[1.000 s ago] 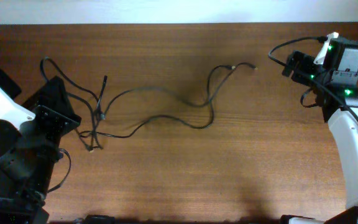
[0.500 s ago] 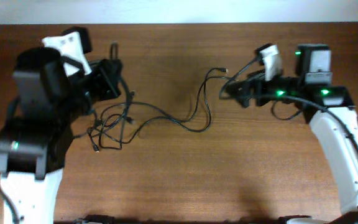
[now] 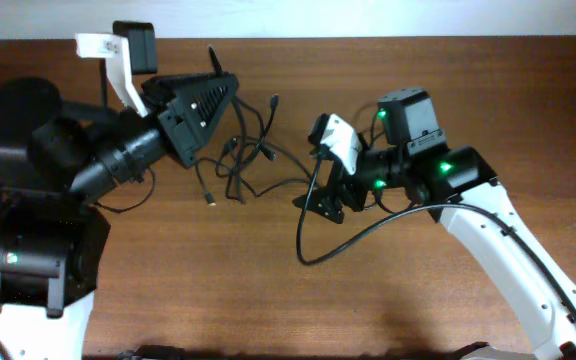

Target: Untangle cables

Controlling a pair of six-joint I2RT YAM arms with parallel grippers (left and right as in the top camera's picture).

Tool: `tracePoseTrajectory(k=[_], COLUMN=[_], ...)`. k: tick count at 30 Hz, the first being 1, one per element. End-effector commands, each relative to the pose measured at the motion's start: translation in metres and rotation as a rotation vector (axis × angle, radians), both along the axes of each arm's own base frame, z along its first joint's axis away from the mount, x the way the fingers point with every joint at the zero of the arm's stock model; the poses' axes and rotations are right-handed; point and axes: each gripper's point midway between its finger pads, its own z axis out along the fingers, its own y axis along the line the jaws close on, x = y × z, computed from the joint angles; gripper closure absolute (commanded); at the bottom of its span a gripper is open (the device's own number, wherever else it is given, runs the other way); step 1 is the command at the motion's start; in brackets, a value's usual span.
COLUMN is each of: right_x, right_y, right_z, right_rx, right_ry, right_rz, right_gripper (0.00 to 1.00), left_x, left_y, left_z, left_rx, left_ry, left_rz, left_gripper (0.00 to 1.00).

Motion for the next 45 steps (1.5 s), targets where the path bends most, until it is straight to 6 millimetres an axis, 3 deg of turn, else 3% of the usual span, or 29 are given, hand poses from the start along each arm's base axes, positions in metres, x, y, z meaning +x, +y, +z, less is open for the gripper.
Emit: tracePoseTrajectory(k=[1,8,14,18,20,22,27,28,29,30,34,37,39,42,45], right_x=[-0.002,0.001,-0.033,-0.041,-0.029,-0.010,0.000,0.003,0.007,0.009,0.013,0.043,0.068,0.100,0.120], right_y=[0.008,0.010,0.035,0.054,0.057,0.056,0.055,0.053,0.052,0.051,0.050,0.032,0.011,-0.033,-0.072], right_z=[0.009,0.013,0.035,0.044,0.044,0.045,0.046,0.045,0.043,0.043,0.042,0.032,0.026,0.023,0.023], right_rx=[0.022,0.047,0.180,0.204,0.185,0.168,0.165,0.158,0.147,0.143,0.135,0.054,-0.034,-0.148,-0.196], right_ry=[-0.058,-0.023,0.011,-0.065,-0.083,-0.075,-0.067,-0.057,-0.059,-0.061,-0.060,-0.099,-0.171,-0.255,-0.277], right_rz=[0.044,0.008,0.183,0.238,0.169,0.053,-0.009,-0.037,-0.061,-0.069,-0.099,-0.288,-0.451,-0.679,-0.818], right_gripper=[0.01,0.01,0.01,0.24,0.30,0.42,0.42,0.53,0.78,0.96,0.96,0.96,0.96,0.96,0.96], left_x=[-0.024,-0.037,-0.034,-0.036,-0.038,-0.042,-0.043,-0.044,-0.044,-0.044,-0.044,-0.044,-0.045,-0.045,-0.045], left_y=[-0.004,-0.003,-0.003,-0.004,-0.006,-0.009,-0.010,-0.011,-0.011,-0.011,-0.011,-0.011,-0.011,-0.011,-0.011], left_z=[0.035,0.059,0.056,0.055,0.055,0.055,0.054,0.054,0.054,0.054,0.054,0.055,0.055,0.055,0.055], left_rx=[-0.016,-0.020,-0.019,-0.019,-0.020,-0.021,-0.021,-0.022,-0.022,-0.022,-0.022,-0.022,-0.022,-0.022,-0.021], left_ry=[-0.097,-0.164,-0.147,-0.145,-0.145,-0.144,-0.141,-0.141,-0.141,-0.141,-0.141,-0.142,-0.142,-0.142,-0.142], left_rz=[-0.049,-0.056,-0.050,-0.065,-0.083,-0.109,-0.120,-0.127,-0.129,-0.129,-0.128,-0.128,-0.128,-0.128,-0.128], left_gripper=[0.88,0.87,0.87,0.88,0.89,0.89,0.90,0.90,0.90,0.90,0.90,0.89,0.89,0.89,0.89])
